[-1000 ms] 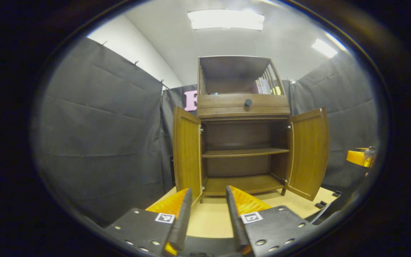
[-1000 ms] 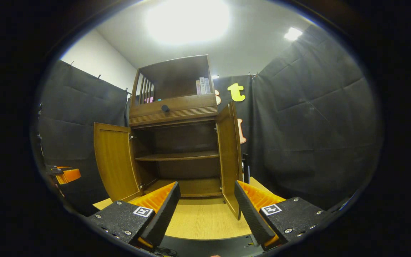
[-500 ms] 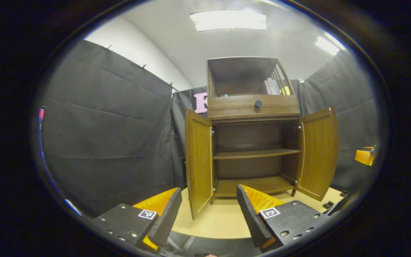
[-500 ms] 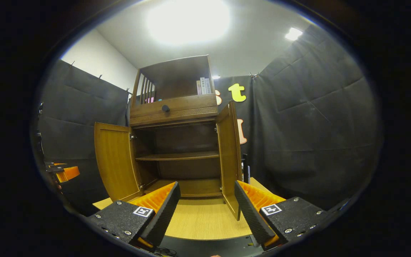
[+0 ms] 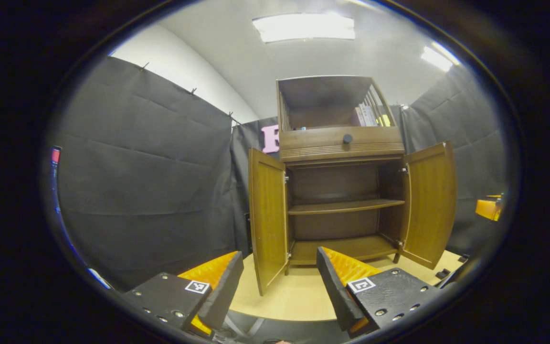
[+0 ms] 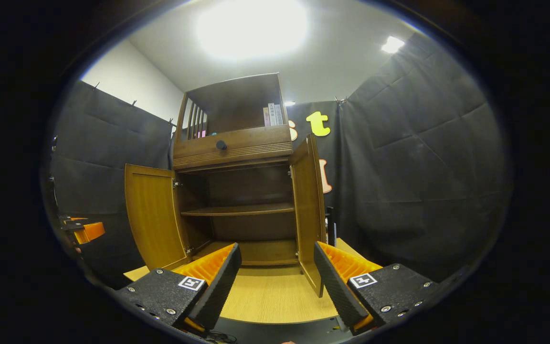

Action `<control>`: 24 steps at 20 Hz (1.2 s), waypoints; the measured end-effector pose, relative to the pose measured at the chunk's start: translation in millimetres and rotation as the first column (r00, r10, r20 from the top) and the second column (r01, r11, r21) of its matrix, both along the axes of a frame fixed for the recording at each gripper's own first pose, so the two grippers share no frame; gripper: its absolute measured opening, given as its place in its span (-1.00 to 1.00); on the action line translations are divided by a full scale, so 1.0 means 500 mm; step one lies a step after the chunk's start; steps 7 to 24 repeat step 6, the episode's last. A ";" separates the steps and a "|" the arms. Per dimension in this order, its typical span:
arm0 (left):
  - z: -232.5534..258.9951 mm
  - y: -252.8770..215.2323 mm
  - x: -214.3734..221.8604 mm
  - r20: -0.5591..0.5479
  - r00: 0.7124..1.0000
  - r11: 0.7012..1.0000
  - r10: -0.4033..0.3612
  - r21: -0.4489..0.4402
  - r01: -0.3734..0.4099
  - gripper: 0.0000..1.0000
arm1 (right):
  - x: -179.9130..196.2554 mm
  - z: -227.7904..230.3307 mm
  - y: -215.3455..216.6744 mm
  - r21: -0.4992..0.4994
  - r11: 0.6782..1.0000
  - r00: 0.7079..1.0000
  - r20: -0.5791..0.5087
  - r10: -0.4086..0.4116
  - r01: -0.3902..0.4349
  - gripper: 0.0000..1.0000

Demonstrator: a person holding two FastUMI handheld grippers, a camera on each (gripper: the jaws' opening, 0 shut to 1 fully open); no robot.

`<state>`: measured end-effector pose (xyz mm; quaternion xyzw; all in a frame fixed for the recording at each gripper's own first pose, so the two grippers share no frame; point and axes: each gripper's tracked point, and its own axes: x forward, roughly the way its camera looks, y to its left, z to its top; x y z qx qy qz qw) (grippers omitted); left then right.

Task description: Open the right door of the double-door shoe cabinet with the right hand, and open the left door with the left hand.

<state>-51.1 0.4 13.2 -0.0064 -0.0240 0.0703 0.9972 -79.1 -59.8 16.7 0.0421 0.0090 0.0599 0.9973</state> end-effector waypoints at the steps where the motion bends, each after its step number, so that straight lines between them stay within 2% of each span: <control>1: 0.000 0.002 0.001 0.000 1.000 1.000 0.003 -0.002 -0.003 0.89 | 0.004 -0.001 0.002 -0.002 1.000 1.000 -0.001 0.002 -0.002 0.88; 24: 0.001 0.013 0.008 0.003 1.000 1.000 0.017 -0.005 -0.017 0.89 | 0.019 0.002 0.014 -0.004 1.000 1.000 0.002 0.005 -0.005 0.88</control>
